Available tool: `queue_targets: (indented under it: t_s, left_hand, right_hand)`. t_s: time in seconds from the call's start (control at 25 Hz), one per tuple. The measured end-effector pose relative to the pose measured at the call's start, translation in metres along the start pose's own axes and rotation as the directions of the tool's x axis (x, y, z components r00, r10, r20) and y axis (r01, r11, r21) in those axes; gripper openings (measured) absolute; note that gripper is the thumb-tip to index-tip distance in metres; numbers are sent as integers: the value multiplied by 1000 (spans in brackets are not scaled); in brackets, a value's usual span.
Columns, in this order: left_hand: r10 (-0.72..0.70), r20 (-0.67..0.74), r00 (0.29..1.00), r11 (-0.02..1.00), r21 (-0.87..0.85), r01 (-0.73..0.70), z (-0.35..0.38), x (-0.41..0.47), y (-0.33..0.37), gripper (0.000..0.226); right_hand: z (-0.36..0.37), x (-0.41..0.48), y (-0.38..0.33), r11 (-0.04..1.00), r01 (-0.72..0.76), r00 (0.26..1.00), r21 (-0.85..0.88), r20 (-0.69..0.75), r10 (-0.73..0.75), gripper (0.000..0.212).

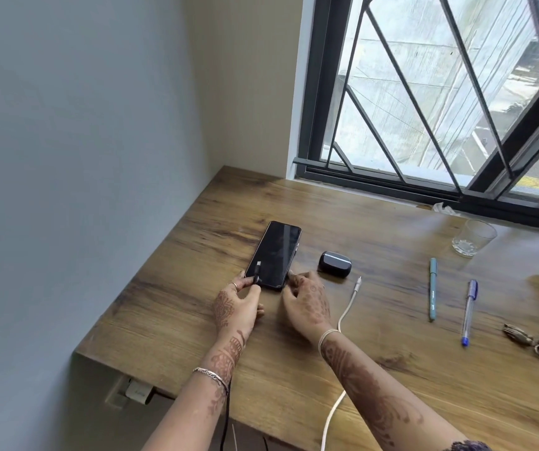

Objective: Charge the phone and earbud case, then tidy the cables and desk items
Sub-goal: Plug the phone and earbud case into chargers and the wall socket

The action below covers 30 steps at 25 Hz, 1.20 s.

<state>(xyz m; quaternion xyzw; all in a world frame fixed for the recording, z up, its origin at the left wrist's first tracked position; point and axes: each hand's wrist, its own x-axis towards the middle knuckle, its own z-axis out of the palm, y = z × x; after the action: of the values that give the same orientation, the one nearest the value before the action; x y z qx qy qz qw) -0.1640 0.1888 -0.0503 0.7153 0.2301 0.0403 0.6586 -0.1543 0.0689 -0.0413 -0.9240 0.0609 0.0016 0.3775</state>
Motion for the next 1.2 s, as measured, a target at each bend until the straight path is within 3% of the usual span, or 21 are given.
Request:
queue_targets:
  t_s: [0.2,0.48,0.68,0.84,0.92,1.0,1.08,1.2]
  left_hand:
    - [1,15,1000,999,-42,0,1,-1,-2,14]
    - [-19,-3,1000,995,-96,18,1,0,-6,13]
    - [-84,-57,995,964,-259,66,10,-4,2,17]
    - [-133,-76,988,955,-277,107,16,-3,5,12]
    - [-148,-80,986,955,-271,121,15,0,5,13]
    - [-169,-87,982,950,-281,139,12,2,4,16]
    - [-198,-77,977,933,-320,164,10,4,5,14]
    - [-232,-57,971,914,-354,198,8,7,8,12]
  right_hand:
    - [0,-6,19,974,224,972,-35,-68,-225,33]
    - [0,-3,22,974,225,972,-39,-56,-227,37]
    - [-7,3,12,997,77,997,2,-8,-76,28]
    - [-4,12,6,980,-151,986,131,96,139,40]
    - [1,12,4,940,-252,966,229,114,231,49]
    - [1,11,2,870,-339,941,359,141,308,44]
    - [-4,11,2,810,-358,933,465,146,329,30]
    - [-6,12,-1,772,-346,935,533,123,334,27]
